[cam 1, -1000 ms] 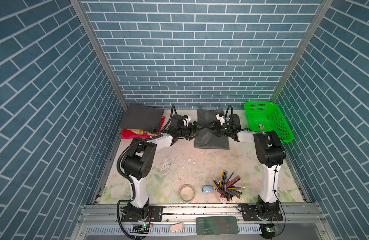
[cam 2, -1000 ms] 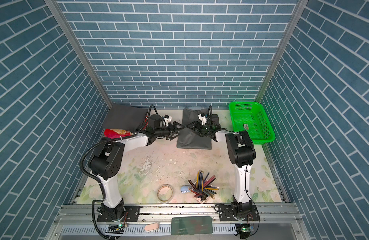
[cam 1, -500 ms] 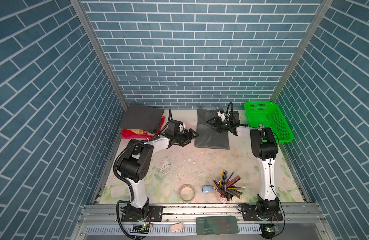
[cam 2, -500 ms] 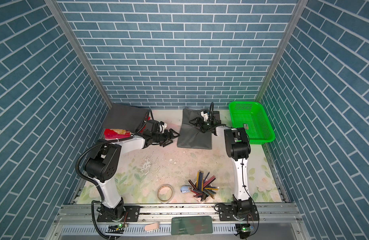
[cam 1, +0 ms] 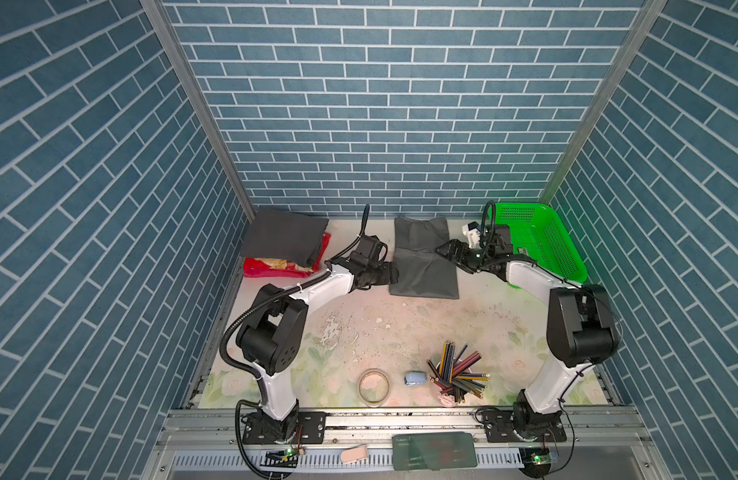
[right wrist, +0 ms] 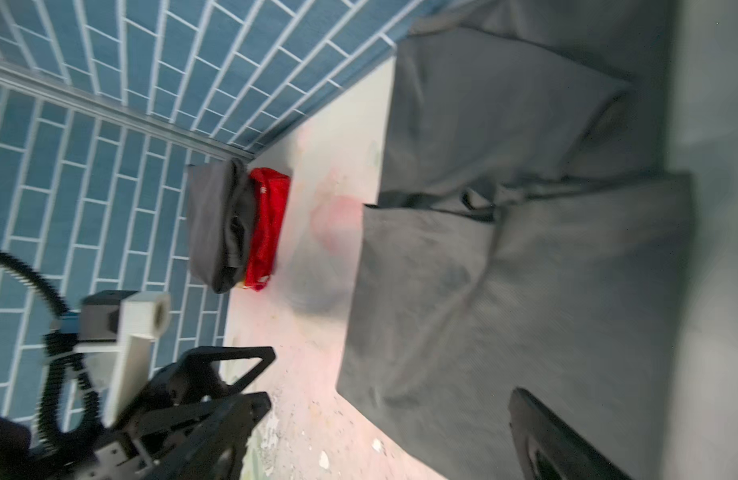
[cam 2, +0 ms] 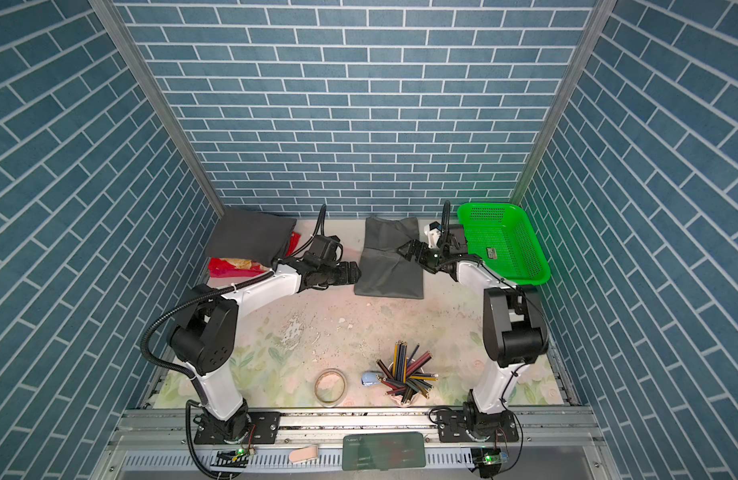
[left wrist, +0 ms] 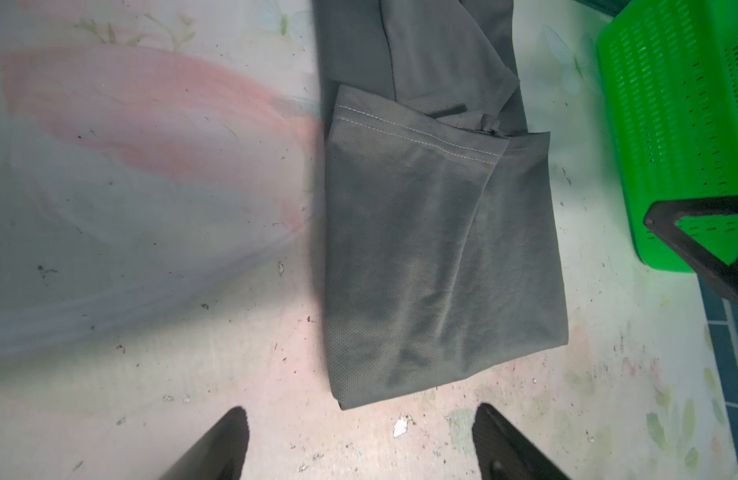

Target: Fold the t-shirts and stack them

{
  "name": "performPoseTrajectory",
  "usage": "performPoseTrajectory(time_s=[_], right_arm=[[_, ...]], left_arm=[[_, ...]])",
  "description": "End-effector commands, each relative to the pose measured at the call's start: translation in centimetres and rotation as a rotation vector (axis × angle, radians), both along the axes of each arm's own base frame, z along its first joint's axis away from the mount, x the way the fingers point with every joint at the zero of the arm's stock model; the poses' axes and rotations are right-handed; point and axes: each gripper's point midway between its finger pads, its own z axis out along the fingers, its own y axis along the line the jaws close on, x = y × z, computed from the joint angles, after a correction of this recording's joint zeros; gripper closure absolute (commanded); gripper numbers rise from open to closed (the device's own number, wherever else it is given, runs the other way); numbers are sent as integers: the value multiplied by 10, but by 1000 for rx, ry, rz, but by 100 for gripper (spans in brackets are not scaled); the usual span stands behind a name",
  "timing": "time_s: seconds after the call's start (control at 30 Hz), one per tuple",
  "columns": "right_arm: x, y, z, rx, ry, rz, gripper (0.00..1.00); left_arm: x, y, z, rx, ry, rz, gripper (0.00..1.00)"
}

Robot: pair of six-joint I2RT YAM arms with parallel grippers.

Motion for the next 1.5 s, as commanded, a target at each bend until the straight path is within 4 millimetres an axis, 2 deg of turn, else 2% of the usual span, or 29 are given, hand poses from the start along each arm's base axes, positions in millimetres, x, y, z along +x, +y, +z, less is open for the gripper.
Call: performPoseTrajectory(time_s=[0.0,0.1,0.17,0.27,0.37,0.53,0.67,0.77,0.9,1.07,1.13,1.3,1.47], right_arm=[[-41,-40,-43,-217,122,-86,3],[-70,-57,-53,-270,162,-146,3],[-86,-64,-59,-275,179,-173,7],[-103,-68,-70,-267,208,-196,10],[-112,-61,-82,-214,237,-185,14],[-105,-55,-92,-174,254,-188,19],[-95,-53,-100,-181,259,-185,24],[-90,-48,-107,-173,271,-173,29],[-87,-44,-112,-165,279,-176,37],[-87,-38,-117,-162,288,-169,47],[-86,-38,-120,-166,289,-172,50],[-78,-41,-126,-187,291,-183,54],[-69,-45,-126,-217,281,-200,60]], left_arm=[[-10,13,-9,53,40,8,14],[-26,6,-24,0,124,-14,14],[-36,5,-36,-8,176,-19,14],[-46,4,-49,-35,228,-22,14],[-50,-4,-57,-74,271,-27,14],[-48,-14,-66,-119,315,-24,14],[-46,-15,-87,-94,368,-3,14],[-40,-16,-91,-97,363,12,14],[-33,-15,-94,-62,352,13,22],[-35,-15,-95,-58,349,-3,40],[-35,-14,-97,-50,346,-5,45],[-34,-18,-98,-69,343,-18,68],[-30,-20,-98,-74,332,-24,79]])
